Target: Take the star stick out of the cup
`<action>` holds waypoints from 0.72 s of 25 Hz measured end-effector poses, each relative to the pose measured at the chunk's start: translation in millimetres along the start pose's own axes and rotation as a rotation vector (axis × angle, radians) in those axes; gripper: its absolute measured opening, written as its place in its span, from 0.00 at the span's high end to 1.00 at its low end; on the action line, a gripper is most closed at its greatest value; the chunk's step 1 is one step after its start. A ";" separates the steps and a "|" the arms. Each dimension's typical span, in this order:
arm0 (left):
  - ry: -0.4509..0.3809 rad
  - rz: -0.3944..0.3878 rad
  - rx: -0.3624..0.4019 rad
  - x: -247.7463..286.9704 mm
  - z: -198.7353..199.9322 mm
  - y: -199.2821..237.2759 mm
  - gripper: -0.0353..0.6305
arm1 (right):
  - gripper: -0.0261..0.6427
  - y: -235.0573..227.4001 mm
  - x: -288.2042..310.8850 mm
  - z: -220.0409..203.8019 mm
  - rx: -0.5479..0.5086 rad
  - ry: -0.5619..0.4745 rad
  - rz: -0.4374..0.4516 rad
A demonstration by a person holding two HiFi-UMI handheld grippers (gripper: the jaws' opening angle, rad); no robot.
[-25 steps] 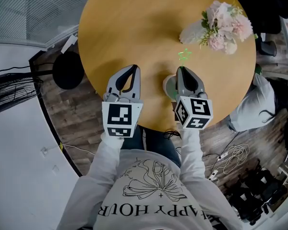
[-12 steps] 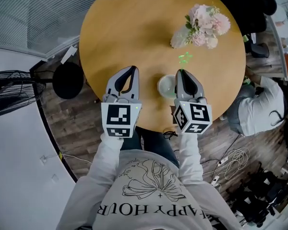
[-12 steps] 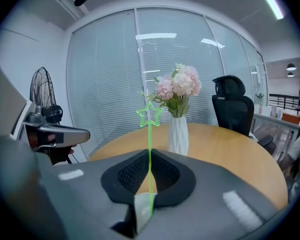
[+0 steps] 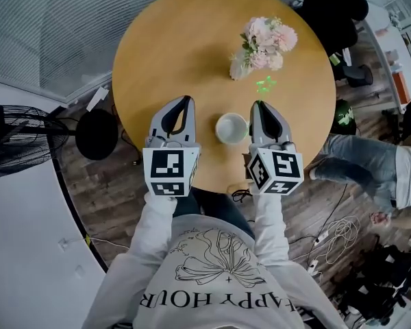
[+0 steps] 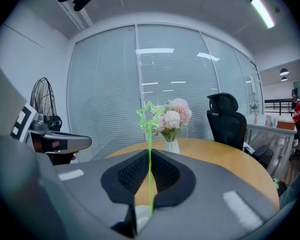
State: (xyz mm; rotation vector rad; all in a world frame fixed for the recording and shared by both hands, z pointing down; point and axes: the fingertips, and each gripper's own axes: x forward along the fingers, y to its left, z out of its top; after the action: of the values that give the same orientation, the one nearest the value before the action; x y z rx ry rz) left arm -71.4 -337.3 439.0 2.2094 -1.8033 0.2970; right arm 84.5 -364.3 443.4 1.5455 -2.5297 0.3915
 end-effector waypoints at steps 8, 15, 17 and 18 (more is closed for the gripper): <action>-0.071 -0.006 0.025 -11.5 33.1 -10.1 0.94 | 0.93 -0.6 -18.8 44.2 -0.020 -0.094 -0.008; -0.137 -0.008 0.045 -22.2 62.5 -14.2 0.94 | 0.93 -3.3 -33.4 75.4 -0.022 -0.162 -0.019; -0.149 -0.005 0.050 -25.3 69.1 -14.7 0.94 | 0.93 -3.2 -36.1 82.9 -0.029 -0.178 -0.020; -0.153 -0.003 0.052 -26.7 71.5 -14.9 0.94 | 0.93 -3.3 -37.8 86.4 -0.031 -0.186 -0.020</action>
State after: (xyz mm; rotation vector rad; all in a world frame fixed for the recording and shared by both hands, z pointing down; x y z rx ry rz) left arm -63.2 -334.0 361.8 2.3281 -1.8890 0.1799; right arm 105.3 -359.4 351.5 1.6662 -2.6395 0.2142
